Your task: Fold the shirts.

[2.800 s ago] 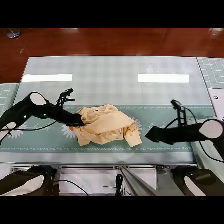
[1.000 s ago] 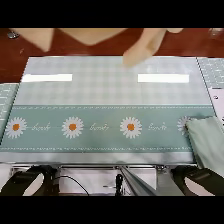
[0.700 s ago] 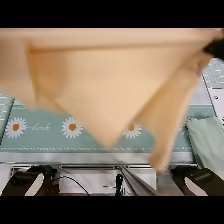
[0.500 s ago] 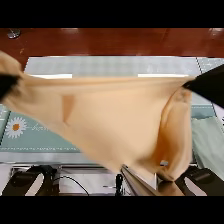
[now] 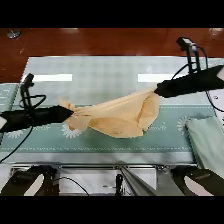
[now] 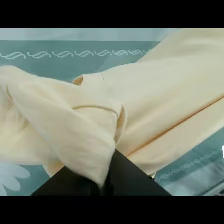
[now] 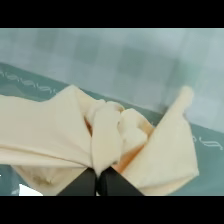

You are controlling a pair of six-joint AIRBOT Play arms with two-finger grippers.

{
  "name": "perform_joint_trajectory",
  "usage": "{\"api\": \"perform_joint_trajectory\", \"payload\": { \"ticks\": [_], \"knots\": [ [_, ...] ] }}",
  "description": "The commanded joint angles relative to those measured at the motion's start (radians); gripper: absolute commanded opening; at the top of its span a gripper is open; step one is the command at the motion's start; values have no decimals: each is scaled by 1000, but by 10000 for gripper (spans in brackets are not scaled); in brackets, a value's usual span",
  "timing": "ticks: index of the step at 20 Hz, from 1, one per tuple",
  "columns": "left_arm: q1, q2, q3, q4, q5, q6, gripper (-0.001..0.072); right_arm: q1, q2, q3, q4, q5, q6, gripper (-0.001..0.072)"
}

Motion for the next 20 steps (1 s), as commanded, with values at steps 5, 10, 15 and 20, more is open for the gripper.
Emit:
{"api": "perform_joint_trajectory", "payload": {
  "ticks": [5, 10, 15, 20],
  "knots": [
    [-145, -401, 34, -88, 311, 14, 162, -69, -378, 211, 225, -137, 7, 76],
    [56, -473, 321, 60, -53, 58, 706, -241, -402, 411, 225, 95, -29, 629],
    [380, -412, 341, 10, -165, 0, 705, -543, -193, 299, -26, 204, -38, 629],
    [241, -504, 37, -409, -208, 307, 703, -643, 80, -363, 142, -46, -74, 627]
  ]
}}
